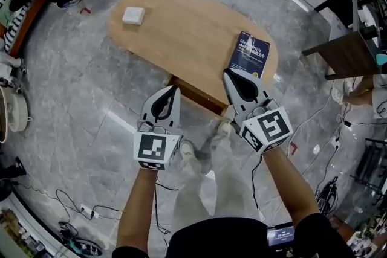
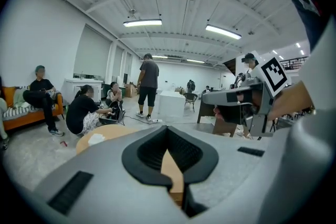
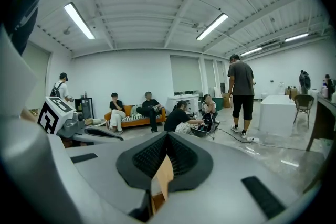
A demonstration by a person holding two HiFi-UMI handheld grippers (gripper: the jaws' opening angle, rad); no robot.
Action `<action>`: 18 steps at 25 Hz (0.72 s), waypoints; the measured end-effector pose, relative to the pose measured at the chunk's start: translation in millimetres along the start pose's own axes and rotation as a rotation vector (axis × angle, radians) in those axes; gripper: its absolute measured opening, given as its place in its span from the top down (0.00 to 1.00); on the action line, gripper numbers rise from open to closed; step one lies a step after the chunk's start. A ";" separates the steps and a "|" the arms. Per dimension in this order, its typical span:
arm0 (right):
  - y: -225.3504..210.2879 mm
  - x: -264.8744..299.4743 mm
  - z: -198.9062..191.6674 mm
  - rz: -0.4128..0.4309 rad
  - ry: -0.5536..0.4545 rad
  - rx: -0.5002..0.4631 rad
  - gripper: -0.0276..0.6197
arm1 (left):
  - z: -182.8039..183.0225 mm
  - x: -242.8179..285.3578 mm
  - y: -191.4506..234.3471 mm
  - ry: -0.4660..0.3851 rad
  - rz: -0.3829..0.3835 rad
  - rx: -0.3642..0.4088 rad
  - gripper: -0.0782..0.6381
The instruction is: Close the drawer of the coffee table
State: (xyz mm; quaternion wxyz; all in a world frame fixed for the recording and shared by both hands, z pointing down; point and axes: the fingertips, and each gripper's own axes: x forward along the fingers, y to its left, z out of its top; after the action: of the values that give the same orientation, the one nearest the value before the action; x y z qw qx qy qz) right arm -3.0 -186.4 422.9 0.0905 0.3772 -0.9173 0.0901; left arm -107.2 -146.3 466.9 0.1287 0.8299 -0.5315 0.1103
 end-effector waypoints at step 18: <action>-2.9 27.0 -78.3 0.034 0.025 0.023 0.94 | -86.9 26.9 4.4 0.040 0.020 -0.050 0.89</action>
State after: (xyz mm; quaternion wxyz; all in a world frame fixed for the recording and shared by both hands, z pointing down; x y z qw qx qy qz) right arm -12.1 -188.4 505.2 0.0959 0.3615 -0.9212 0.1069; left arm -104.1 -142.3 557.8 0.1588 0.8187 -0.5397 0.1149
